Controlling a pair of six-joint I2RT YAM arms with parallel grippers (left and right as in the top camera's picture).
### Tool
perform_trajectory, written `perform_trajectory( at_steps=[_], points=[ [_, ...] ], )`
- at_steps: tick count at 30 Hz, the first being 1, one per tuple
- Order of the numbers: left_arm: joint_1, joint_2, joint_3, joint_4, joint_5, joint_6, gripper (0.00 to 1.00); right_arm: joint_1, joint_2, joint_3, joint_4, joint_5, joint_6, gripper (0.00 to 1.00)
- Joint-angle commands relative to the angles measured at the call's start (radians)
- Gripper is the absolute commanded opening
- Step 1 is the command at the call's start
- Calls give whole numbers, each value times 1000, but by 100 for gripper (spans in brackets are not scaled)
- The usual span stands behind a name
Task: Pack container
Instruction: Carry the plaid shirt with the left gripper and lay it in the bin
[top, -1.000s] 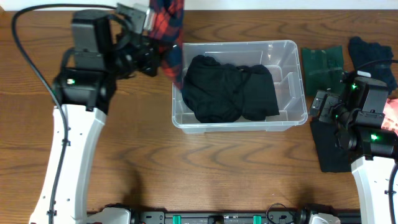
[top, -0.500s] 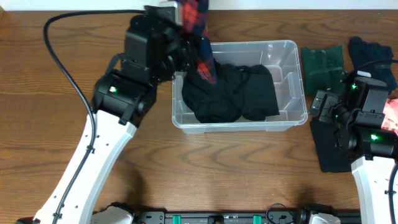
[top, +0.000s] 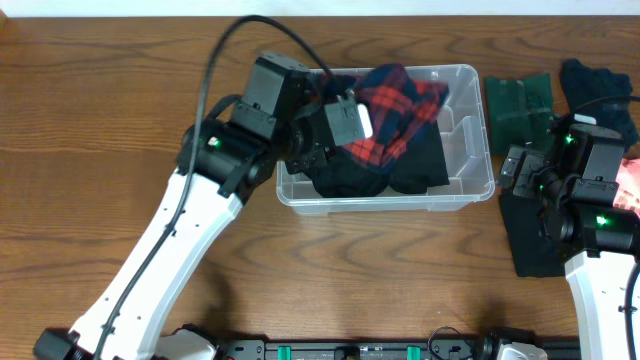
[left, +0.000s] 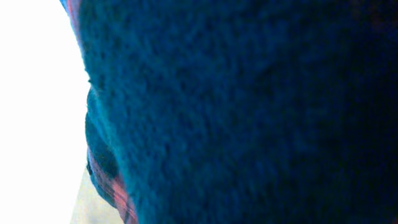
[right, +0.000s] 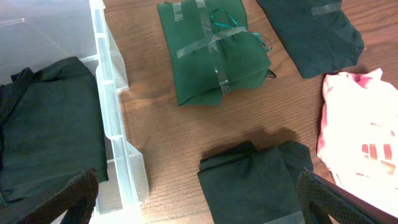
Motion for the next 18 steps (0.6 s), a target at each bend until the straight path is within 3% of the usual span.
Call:
perform_trajectory(
  at_steps=[1, 8, 10, 15, 18],
  points=[
    [1, 37, 14, 58, -46, 269, 6, -6, 1, 19, -4, -1, 11, 99],
    [-33, 124, 14, 108, -54, 270, 6, -6, 1, 19, -2, 0, 10, 99],
    [-53, 146, 14, 109, -65, 227, 6, -6, 1, 19, -3, -1, 11, 99],
    [-122, 208, 14, 131, -171, -25, 6, -6, 1, 19, -3, -1, 11, 99],
    [-154, 238, 14, 132, -178, -45, 6, -6, 1, 19, -2, -1, 11, 99]
  ],
)
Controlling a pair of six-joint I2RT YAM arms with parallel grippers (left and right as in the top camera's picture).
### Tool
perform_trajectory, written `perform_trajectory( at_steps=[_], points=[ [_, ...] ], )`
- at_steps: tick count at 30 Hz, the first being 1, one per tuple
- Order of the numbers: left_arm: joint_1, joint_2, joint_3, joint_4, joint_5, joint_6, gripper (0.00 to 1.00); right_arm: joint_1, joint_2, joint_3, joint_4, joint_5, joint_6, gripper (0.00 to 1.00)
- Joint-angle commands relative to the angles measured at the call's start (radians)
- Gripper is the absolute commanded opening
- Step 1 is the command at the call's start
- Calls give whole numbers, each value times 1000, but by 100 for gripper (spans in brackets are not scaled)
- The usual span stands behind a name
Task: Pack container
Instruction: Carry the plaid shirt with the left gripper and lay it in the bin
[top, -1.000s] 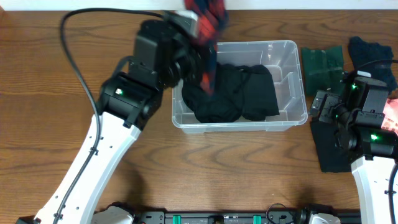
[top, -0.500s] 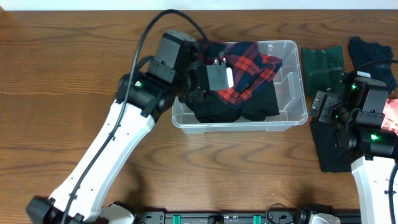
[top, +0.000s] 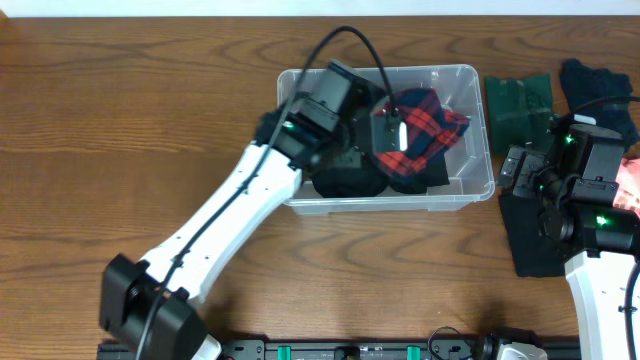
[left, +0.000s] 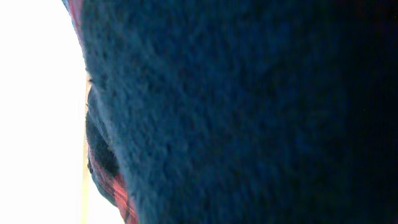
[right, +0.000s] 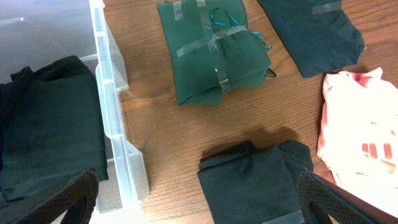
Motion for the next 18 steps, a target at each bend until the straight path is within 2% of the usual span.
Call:
perform_trajectory(
  at_steps=[1, 8, 18],
  points=[
    [-31, 25, 14, 12, -47, -98, 6, -6, 1, 19, 0, -1, 11, 99],
    [-33, 94, 14, 42, -182, -144, 6, -6, 1, 19, -1, -1, 11, 99],
    [-35, 189, 14, 109, -259, -144, 6, -6, 1, 19, -3, -2, 11, 99]
  ],
)
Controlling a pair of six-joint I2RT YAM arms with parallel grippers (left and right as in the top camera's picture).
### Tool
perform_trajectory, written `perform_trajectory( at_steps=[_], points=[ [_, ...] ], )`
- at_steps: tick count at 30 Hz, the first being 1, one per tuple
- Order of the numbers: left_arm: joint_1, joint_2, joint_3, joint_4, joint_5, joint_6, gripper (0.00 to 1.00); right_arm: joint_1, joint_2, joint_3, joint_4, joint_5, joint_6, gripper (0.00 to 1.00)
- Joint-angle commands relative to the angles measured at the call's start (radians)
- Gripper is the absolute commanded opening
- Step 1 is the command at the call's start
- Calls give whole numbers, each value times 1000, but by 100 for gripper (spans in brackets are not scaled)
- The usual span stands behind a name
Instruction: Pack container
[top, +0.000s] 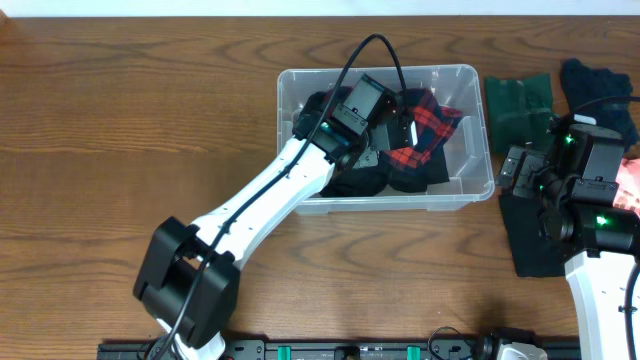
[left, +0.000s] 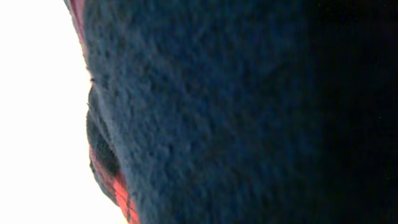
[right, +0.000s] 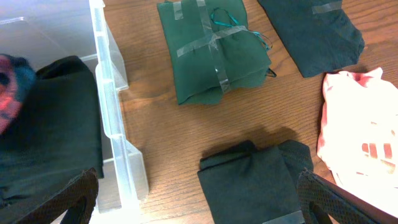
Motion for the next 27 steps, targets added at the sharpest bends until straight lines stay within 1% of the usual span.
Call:
perform_trajectory(
  at_steps=[1, 3, 4, 5, 6, 7, 10, 14, 18, 20, 21, 23, 24, 26, 27],
  points=[
    [9, 40, 14, 11, -79, -13, 6, -6, 1, 19, -3, -2, 11, 99],
    [3, 56, 14, 11, -79, -13, 6, -6, 1, 19, -3, -2, 11, 99],
    [-1, 62, 14, 11, -79, -13, 10, -6, 1, 19, -3, -2, 11, 99],
    [-9, 62, 14, 11, -79, -13, 39, -6, 1, 19, -3, -2, 11, 99],
    [-19, 61, 16, 11, -79, -13, 81, -6, 1, 19, -5, -2, 11, 99],
    [-31, 56, 21, 10, -79, -14, 98, -6, 1, 19, -7, -2, 11, 99],
    [-56, 27, 38, 10, -80, -33, 98, -6, 1, 19, -8, -1, 11, 99],
    [-49, -42, 58, 10, -83, -134, 98, -6, 1, 19, -8, -1, 11, 99],
    [6, -147, 59, 3, -83, -262, 98, -6, 1, 19, -8, -1, 10, 99],
    [45, -200, 59, -11, -84, -301, 98, -6, 1, 19, -8, -2, 5, 98],
    [76, -233, 59, -21, -91, -327, 98, -5, 1, 19, -8, -11, -8, 93],
    [138, -290, 59, -40, -94, -388, 98, -5, 1, 19, -8, -57, -62, 74],
    [174, -319, 59, -52, -94, -435, 98, -5, 1, 19, -5, -80, -79, 62],
    [255, -375, 59, -82, -94, -538, 98, -5, 1, 19, 13, -121, -94, 30],
    [308, -404, 59, -104, -93, -611, 98, -2, 1, 19, 29, -146, -106, 20]
  ],
)
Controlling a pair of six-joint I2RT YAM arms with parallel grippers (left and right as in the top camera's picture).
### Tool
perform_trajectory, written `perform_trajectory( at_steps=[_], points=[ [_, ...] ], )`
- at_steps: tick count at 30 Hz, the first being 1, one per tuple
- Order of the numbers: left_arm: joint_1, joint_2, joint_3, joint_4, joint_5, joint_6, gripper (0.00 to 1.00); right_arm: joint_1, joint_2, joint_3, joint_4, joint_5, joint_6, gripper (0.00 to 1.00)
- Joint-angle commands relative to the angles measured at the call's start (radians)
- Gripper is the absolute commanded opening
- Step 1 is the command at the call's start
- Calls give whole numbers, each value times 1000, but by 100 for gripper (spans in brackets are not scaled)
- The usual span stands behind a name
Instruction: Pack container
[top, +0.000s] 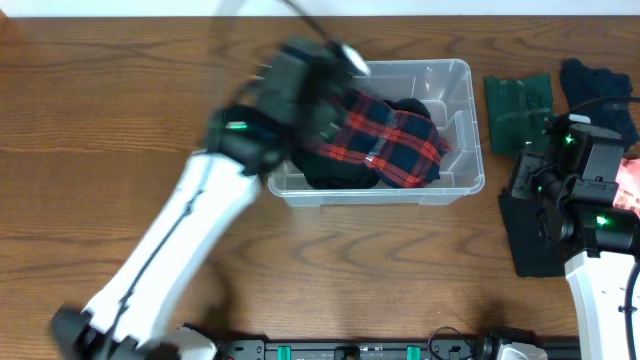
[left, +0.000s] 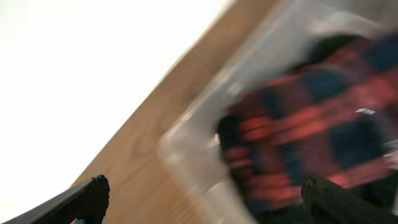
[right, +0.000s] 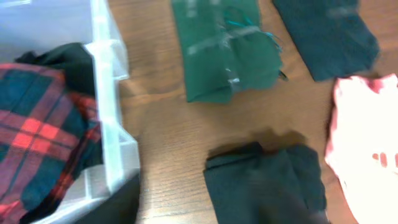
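The clear plastic container (top: 462, 120) stands at the table's middle back. A red and dark blue plaid garment (top: 392, 142) lies spread in it, over black clothes (top: 335, 170). In the left wrist view the plaid garment (left: 311, 124) shows inside the container wall (left: 193, 155). My left gripper (left: 204, 186) is open and empty, blurred, above the container's left end. My right gripper (right: 217, 202) is open and empty, low over the table between the container (right: 106, 74) and a folded black garment (right: 267, 180).
Right of the container lie a taped green bundle (top: 518, 105), a dark navy garment (top: 598, 80), a pink garment (right: 367, 130) and the black folded garment (top: 530, 235). The right arm (top: 590, 200) stands over these.
My left gripper has let go of the plaid garment, which now lies spread in the container. The left arm has drawn back to the left. The container sits slightly further left. The right wrist view has shifted a little.
My left gripper held the plaid garment over the container's left half, the cloth filling its camera. Then it held it over the middle, then low inside on the black clothes. Now the garment lies in the container and the gripper is open. The right arm barely moved.
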Motion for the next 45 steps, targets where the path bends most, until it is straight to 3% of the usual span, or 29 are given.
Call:
perform_trajectory(
  at_steps=[1, 5, 12, 18, 25, 29, 32, 36, 39, 45],
  points=[
    [137, -84, 18, -51, -14, -277, 98, 2, 1, 19, 32, -101, -65, 17],
    [314, -153, 18, -142, 27, -498, 98, 55, 1, 23, 113, -168, -89, 11],
    [521, -167, 16, -286, 219, -541, 98, 323, 33, 28, 318, -171, -88, 9],
    [546, -155, 5, -317, 238, -548, 98, 511, 222, 28, 476, -79, -88, 9],
    [546, -136, 4, -346, 238, -548, 98, 538, 532, 28, 620, -193, -34, 9],
    [546, -121, 4, -365, 238, -548, 98, 538, 638, 28, 608, -285, -13, 9],
    [546, -114, 4, -365, 238, -548, 98, 538, 660, 28, 564, -298, -13, 14],
    [546, -103, 4, -361, 238, -548, 98, 536, 660, 28, 526, -296, -14, 30],
    [546, -98, 4, -361, 238, -548, 98, 528, 649, 34, 527, -260, -13, 32],
    [546, -98, 4, -361, 238, -548, 98, 491, 486, 129, 475, -141, -18, 45]
  ],
)
